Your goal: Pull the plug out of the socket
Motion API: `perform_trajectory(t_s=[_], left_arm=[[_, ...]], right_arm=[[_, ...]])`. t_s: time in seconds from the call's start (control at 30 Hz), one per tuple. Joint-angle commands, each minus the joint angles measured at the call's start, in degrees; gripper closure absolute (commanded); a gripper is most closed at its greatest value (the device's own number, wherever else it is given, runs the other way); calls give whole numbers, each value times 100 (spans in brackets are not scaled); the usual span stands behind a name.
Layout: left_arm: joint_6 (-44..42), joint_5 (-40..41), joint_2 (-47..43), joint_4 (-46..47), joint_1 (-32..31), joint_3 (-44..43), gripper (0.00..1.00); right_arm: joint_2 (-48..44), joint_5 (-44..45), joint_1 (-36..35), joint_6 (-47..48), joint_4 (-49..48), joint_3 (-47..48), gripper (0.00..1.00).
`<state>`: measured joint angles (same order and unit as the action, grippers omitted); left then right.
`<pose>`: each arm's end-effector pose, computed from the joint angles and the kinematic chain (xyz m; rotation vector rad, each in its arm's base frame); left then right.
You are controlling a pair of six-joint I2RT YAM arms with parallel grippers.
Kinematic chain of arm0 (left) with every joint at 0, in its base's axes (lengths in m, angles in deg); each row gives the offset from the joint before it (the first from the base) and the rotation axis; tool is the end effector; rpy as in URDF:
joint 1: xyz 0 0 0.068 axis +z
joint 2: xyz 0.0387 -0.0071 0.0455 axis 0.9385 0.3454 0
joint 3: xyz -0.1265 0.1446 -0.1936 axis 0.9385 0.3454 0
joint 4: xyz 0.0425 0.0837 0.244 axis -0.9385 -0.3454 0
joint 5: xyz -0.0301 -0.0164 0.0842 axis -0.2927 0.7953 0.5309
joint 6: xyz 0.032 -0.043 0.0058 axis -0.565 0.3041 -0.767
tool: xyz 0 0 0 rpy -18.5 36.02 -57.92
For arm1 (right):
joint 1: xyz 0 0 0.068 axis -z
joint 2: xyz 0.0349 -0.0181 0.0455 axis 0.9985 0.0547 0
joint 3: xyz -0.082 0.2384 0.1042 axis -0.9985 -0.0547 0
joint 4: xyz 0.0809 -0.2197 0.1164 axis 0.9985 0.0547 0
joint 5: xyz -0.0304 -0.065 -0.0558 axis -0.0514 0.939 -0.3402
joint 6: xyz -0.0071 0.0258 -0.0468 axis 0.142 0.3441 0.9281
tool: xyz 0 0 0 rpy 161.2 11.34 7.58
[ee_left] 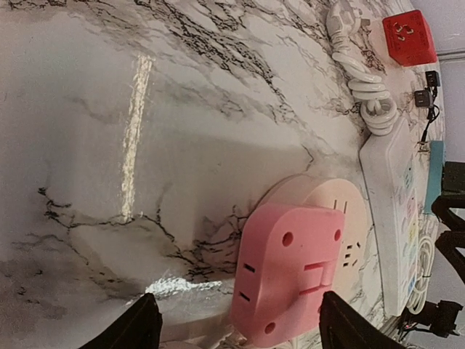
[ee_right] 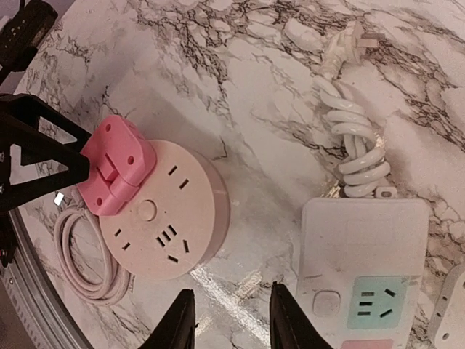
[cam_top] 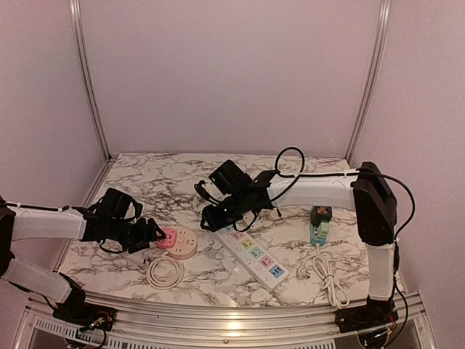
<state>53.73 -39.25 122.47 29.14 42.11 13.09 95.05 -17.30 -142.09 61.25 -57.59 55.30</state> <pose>0.2097 -0.1198 0.1580 -0.2259 2.5592 -0.8219 0.2574 0.3793 0.2059 -0.8356 2.4841 0.6966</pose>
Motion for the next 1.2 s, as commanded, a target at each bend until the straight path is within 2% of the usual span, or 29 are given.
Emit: perform_trajectory(t_s=[0.0, 0.23, 0.77, 1.17], left_arm=[[208, -440, 102, 958, 42, 247, 22], [525, -898, 225, 1765, 38, 458, 20], [824, -1208, 79, 2049, -101, 561, 54], [550, -1323, 342, 1768, -247, 196, 62]], right_arm=[[250, -288, -147, -113, -184, 189, 69], [314, -202, -213, -132, -156, 31, 75], [434, -168, -215, -126, -220, 46, 76], [534, -139, -217, -109, -207, -15, 76]])
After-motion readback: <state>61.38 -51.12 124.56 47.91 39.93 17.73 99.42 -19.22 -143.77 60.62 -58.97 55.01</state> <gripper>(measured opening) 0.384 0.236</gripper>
